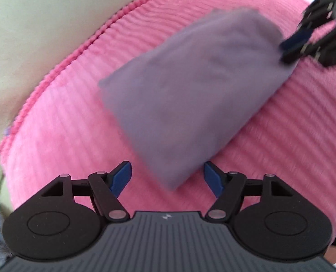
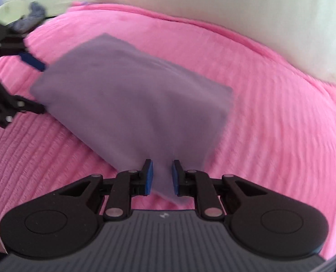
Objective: Fold clothes
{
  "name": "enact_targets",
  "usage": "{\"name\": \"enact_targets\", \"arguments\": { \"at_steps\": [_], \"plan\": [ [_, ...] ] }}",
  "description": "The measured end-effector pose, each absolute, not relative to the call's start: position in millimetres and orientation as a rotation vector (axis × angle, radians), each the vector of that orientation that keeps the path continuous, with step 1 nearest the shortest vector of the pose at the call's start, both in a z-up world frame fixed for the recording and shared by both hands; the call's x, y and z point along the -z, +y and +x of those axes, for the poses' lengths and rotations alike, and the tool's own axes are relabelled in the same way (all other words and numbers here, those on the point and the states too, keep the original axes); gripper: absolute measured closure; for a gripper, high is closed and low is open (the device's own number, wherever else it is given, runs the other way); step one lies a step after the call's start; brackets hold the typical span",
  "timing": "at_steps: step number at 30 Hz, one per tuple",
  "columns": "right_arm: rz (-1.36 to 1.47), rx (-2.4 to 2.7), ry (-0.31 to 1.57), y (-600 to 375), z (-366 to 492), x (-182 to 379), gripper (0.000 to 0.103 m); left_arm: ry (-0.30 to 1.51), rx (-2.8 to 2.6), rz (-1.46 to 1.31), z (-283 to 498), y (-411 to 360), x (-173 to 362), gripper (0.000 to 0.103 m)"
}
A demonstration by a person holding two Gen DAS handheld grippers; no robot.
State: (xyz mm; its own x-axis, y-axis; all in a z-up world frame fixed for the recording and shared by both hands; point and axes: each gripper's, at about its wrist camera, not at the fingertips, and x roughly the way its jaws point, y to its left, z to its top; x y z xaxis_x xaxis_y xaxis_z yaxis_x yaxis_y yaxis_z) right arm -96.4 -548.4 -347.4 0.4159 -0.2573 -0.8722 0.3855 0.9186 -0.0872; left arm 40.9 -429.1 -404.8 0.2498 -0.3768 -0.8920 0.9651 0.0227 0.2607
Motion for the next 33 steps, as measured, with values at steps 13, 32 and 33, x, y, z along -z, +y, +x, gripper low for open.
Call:
{"name": "enact_targets", "arguments": {
  "at_steps": [13,32,33],
  "plan": [
    [0.163,0.523,0.914,-580.8,-40.8,355.8,0.090,0.725,1.233,0.872,54.8,-460.4,416.9,0.032],
    [0.237,0.678,0.981,-535.3,-101.7,344.0,0.085,0.911,1.156,0.864,60.3,-415.3,414.2,0.032],
    [0.256,0.693,0.965,-530.6,-108.8,337.3,0.085,0.966,1.119,0.866,62.9,-413.2,410.3,0.032]
  ]
}}
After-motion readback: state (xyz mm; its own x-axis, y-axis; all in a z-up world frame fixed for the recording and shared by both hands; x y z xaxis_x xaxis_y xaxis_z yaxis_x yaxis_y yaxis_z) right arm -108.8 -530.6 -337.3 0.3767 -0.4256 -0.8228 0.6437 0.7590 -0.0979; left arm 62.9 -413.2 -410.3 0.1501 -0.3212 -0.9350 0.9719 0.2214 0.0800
